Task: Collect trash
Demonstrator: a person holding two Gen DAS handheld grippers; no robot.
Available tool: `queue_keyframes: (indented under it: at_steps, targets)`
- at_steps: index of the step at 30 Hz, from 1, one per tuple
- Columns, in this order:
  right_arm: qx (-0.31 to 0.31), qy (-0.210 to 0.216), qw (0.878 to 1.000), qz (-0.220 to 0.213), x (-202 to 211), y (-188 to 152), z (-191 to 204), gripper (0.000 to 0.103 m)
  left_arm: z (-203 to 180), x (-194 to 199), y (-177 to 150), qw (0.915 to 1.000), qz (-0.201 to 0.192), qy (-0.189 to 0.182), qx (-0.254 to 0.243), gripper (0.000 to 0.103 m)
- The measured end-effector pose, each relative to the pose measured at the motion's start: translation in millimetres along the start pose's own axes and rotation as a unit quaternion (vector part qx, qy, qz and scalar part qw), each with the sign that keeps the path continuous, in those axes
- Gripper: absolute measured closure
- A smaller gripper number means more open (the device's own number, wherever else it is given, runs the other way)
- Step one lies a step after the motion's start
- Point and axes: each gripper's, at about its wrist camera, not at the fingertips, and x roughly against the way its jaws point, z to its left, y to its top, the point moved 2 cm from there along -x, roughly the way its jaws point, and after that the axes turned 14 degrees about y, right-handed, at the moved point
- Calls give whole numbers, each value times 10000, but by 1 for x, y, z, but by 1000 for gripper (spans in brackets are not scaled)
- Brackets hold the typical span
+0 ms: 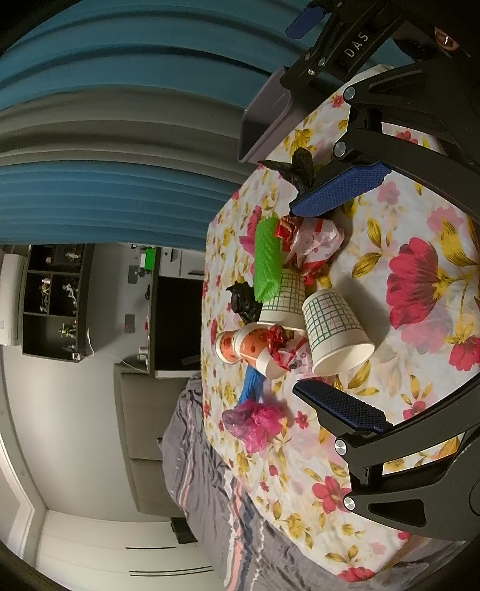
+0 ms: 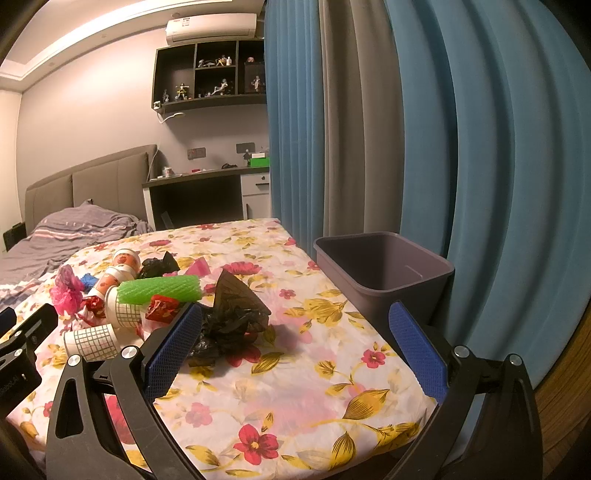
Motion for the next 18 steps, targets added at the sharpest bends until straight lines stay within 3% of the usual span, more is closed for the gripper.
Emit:
queue_keyframes:
  at_steps: [18]
  targets:
    - [-31, -38, 10000, 15, -6, -2, -9, 5, -2, 0, -1, 10000, 8, -16, 10, 14]
